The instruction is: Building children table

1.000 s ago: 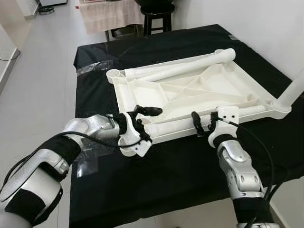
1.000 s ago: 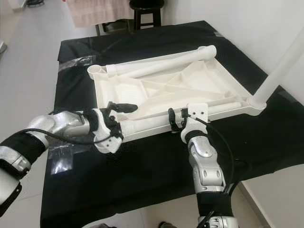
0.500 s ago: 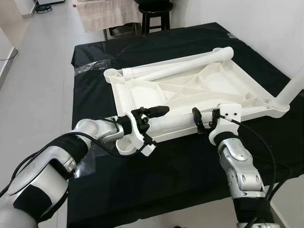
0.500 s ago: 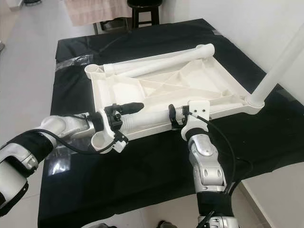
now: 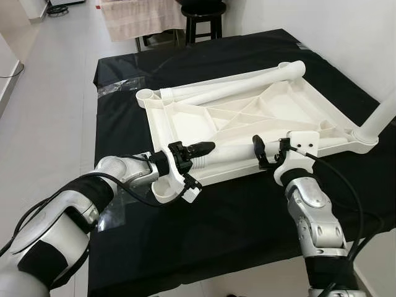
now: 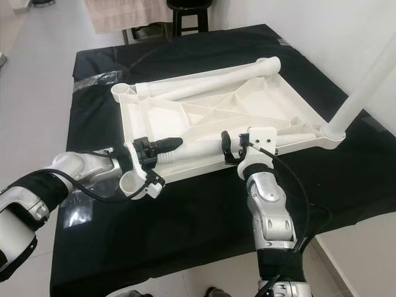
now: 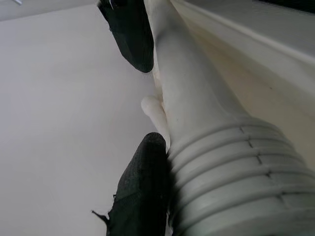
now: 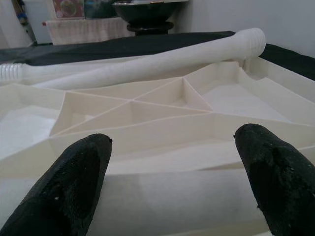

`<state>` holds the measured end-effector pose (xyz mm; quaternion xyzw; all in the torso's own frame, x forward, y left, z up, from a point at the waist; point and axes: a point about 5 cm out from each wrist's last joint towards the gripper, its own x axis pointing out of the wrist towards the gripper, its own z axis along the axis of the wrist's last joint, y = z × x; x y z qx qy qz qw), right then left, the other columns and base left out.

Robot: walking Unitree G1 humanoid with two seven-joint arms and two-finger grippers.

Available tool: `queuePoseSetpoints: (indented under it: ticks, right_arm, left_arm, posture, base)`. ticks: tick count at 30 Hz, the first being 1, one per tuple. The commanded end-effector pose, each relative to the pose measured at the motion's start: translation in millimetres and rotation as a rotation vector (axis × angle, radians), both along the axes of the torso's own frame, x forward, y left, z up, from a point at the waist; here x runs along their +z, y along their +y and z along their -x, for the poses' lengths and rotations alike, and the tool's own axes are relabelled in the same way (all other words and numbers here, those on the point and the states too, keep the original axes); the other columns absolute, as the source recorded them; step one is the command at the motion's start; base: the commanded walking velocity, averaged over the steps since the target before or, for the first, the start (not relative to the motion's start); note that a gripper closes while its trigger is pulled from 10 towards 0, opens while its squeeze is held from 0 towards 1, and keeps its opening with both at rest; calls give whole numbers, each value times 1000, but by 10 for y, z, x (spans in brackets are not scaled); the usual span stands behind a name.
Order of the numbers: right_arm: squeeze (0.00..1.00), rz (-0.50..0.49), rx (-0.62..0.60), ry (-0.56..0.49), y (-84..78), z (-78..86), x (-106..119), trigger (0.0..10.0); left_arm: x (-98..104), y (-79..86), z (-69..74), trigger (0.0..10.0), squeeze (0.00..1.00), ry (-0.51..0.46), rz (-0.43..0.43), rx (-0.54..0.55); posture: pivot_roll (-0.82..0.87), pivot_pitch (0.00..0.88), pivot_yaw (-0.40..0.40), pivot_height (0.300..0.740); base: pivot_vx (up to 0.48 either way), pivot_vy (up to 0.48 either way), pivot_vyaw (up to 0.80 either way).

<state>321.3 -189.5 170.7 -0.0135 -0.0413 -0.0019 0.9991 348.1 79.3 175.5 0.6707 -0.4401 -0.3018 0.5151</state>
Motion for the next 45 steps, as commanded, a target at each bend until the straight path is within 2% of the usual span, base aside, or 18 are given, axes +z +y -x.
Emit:
queuePoseSetpoints:
  ticks: [1, 8, 10, 15, 22, 24, 25, 26, 27, 28, 29, 31, 35, 37, 38, 39, 40, 45]
  right_arm:
    - [0, -71, 18, 3, -19, -11, 13, 10000]
    - [0, -318, 170, -110, -2, 14, 309, 10000]
    - [0, -471, 293, -195, -20, 70, 550, 10000]
    - [0, -648, 421, -272, -82, 140, 736, 10000]
    - [0, -699, 512, -263, -35, 156, 746, 10000]
    - [0, -724, 576, -240, 65, 142, 745, 10000]
    - [0, -724, 576, -240, 65, 142, 745, 10000]
    - [0, -738, 621, -232, 133, 138, 763, 10000]
    - [0, -752, 664, -227, 194, 133, 790, 10000]
    - [0, -752, 664, -227, 194, 133, 790, 10000]
    - [0, -768, 705, -223, 245, 133, 823, 10000]
    - [0, -768, 705, -223, 245, 133, 823, 10000]
    - [0, -806, 779, -218, 326, 126, 904, 10000]
    - [0, -806, 779, -218, 326, 126, 904, 10000]
    - [0, -813, 809, -213, 361, 122, 928, 10000]
    - [0, -813, 809, -213, 361, 122, 928, 10000]
    - [0, -805, 833, -205, 400, 113, 941, 10000]
    - [0, -789, 917, -200, 500, 115, 1010, 10000]
  left_arm:
    - [236, 74, -92, 0, 0, -53, 123, 58]
    - [459, 205, -134, 0, 0, -78, 232, 109]
    - [699, 329, -142, 0, 0, -116, 330, 136]
    - [934, 455, -131, 0, 0, -147, 422, 161]
    - [1002, 464, -107, 0, 0, 22, 575, 131]
    - [1073, 438, -81, 0, 0, 309, 875, 76]
    - [1073, 438, -81, 0, 0, 309, 875, 76]
    - [1115, 455, -55, 196, 0, 545, 1061, 5]
    - [1137, 482, -32, 8196, 0, 745, 1200, -97]
    - [1137, 482, -32, 8196, 0, 745, 1200, -97]
    - [1150, 507, 25, 10000, 0, 906, 1274, -225]
    - [1150, 507, 25, 10000, 0, 906, 1274, -225]
    - [1094, 572, 162, 10000, 0, 1152, 1304, -438]
    - [1094, 572, 162, 10000, 0, 1152, 1304, -438]
    - [1008, 576, 245, 10000, 0, 1301, 1244, -520]
    - [1008, 576, 245, 10000, 0, 1301, 1244, -520]
    - [929, 576, 341, 10000, 0, 1427, 1179, -602]
    - [732, 663, 531, 10000, 0, 1684, 1051, -764]
  posture:
    - [-8, 136, 31, 740]
    - [-12, 136, 32, 740]
    - [-15, 137, 30, 740]
    - [-11, 134, 25, 740]
    - [-8, 129, 21, 740]
    - [-6, 123, 17, 740]
    - [-6, 123, 17, 740]
    - [-4, 121, 16, 740]
    - [-4, 121, 15, 740]
    - [-4, 121, 15, 740]
    - [0, 120, 14, 740]
    - [0, 120, 14, 740]
    - [4, 125, 14, 740]
    - [4, 125, 14, 740]
    - [7, 125, 13, 740]
    - [7, 125, 13, 740]
    - [7, 125, 13, 740]
    - [12, 128, 12, 740]
  base:
    - [0, 0, 0]
    - [0, 0, 0]
    - [0, 0, 0]
    - [0, 0, 0]
    - [0, 0, 0]
    - [0, 0, 0]
    - [0, 0, 0]
    - [0, 0, 0]
    - [0, 0, 0]
    - [0, 0, 0]
    - [0, 0, 0]
    - [0, 0, 0]
    - [0, 0, 0]
    - [0, 0, 0]
    - [0, 0, 0]
    - [0, 0, 0]
    - [0, 0, 0]
    - [0, 0, 0]
